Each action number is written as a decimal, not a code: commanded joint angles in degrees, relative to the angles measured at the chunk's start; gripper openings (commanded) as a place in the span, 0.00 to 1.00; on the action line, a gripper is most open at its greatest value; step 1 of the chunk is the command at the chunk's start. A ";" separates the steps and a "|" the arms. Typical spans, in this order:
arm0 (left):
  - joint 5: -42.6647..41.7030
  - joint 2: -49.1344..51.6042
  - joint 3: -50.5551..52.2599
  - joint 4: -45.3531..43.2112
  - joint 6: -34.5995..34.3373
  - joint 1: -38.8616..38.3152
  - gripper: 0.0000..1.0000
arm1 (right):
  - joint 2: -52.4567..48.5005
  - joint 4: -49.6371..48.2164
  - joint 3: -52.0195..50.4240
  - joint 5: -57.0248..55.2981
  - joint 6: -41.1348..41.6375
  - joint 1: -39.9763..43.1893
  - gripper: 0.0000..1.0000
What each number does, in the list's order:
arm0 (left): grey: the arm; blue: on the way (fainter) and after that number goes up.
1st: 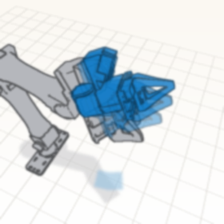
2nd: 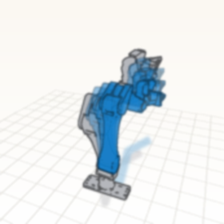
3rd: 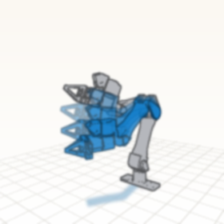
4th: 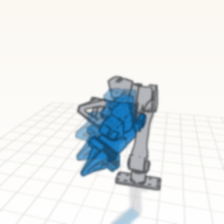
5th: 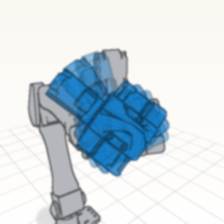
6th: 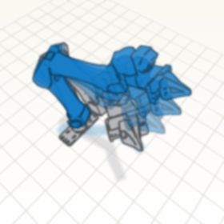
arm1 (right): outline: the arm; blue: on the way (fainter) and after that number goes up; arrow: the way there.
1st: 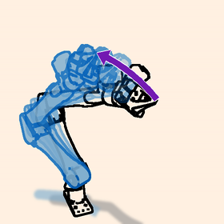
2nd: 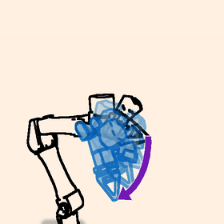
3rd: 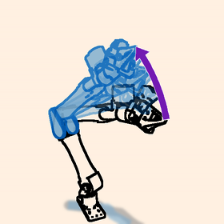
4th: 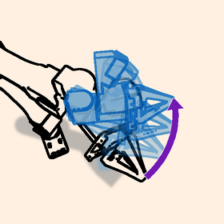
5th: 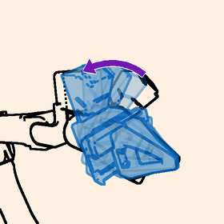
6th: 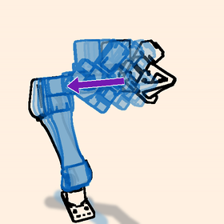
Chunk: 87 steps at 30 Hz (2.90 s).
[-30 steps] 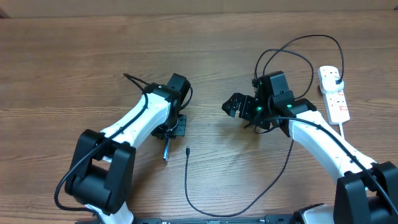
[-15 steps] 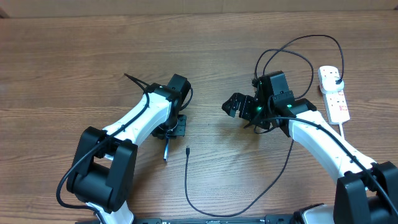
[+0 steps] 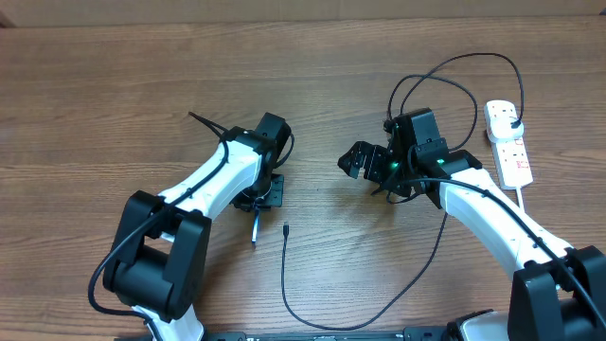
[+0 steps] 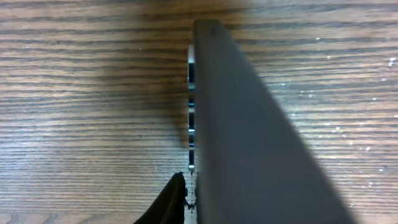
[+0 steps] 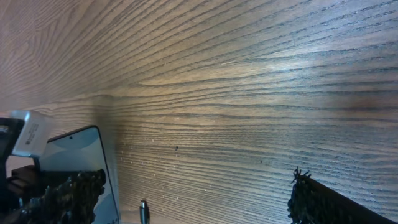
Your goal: Plug charger to phone and switch on socket
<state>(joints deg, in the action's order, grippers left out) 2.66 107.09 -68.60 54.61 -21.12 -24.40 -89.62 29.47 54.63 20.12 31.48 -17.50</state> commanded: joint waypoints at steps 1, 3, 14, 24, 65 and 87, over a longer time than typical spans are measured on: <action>0.94 0.61 -0.09 0.13 -1.22 -0.39 0.17 | -0.09 -0.44 0.11 -0.61 -0.48 0.15 1.00; 0.94 0.61 -0.09 0.37 -1.22 -0.39 0.19 | -0.09 -0.44 0.11 -0.61 -0.48 0.15 1.00; 0.96 0.61 -0.07 0.42 -1.22 -0.39 0.28 | -0.09 -0.44 0.11 -0.61 -0.48 0.15 1.00; 3.58 0.61 -0.04 0.85 -5.07 -0.39 0.18 | -0.09 -0.44 0.11 -0.61 -0.48 0.15 1.00; -6.71 0.79 0.00 -2.69 4.85 -0.37 0.32 | -0.09 -0.42 0.11 -0.61 -0.48 0.15 1.00; -5.73 1.03 -0.02 -1.90 4.39 -0.39 0.26 | -0.09 -0.44 0.11 -0.61 -0.48 0.15 1.00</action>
<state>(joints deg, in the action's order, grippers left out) -4.27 107.18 -68.60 52.10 -17.15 -24.40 -89.62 29.41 54.63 20.12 31.46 -17.50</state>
